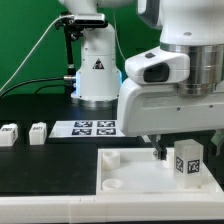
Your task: Assemble one leg
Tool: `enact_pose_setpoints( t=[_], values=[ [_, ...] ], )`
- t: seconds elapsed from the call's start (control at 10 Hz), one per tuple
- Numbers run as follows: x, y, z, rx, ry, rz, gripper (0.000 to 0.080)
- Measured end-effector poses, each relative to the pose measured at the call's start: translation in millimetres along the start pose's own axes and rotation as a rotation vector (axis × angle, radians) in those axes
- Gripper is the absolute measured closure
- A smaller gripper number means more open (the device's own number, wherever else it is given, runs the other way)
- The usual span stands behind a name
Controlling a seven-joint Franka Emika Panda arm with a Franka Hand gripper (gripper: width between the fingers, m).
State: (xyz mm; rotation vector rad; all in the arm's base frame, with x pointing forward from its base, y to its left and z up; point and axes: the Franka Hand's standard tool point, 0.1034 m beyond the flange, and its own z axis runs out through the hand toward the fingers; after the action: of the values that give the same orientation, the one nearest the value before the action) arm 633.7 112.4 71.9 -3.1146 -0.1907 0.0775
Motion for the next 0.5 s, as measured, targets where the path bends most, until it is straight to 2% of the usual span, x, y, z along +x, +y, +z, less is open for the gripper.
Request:
enact_pose_setpoints(
  t=[0.2,0.4,0.5],
  values=[
    [0.0,0.1,0.1,0.000,0.000,0.002,0.0151],
    [0.0,0.3,0.1,0.000,0.000,0.002,0.0398],
    [0.0,0.1,0.1,0.001,0.000,0.027,0.0398]
  ],
)
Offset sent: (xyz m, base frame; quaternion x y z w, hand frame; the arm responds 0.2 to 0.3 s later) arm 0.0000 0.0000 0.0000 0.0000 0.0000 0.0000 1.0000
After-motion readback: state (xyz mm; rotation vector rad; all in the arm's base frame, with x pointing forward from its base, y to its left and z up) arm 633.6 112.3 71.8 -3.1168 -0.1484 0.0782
